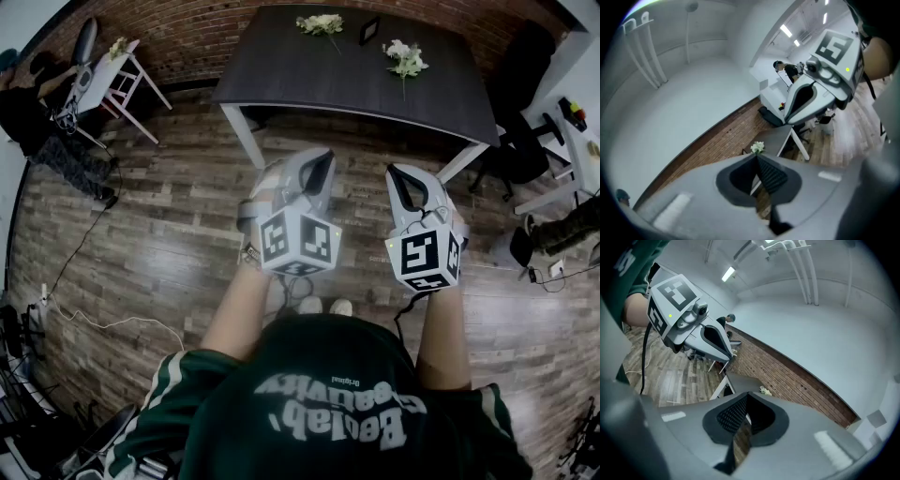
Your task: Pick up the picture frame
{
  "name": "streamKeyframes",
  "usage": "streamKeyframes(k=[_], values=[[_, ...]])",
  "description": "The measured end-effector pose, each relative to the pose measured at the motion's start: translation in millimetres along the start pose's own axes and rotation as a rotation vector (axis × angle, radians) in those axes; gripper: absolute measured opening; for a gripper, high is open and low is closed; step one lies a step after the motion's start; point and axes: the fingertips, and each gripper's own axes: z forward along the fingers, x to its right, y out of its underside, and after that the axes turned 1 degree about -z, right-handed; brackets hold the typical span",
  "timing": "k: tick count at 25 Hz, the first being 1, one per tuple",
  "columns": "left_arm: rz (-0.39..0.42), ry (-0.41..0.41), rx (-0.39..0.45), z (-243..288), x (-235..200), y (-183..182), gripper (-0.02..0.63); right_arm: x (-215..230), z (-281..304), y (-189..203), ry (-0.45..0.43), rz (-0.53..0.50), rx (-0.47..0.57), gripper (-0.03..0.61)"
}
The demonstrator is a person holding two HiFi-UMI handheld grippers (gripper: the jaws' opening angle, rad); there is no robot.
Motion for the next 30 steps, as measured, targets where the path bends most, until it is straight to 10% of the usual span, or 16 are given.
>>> streamKeyframes(k=[30], values=[[-0.009,0.016,0.009,-13,-27,36,0.002,-22,22,-30,0.021,-0.035,-0.015,0.006]])
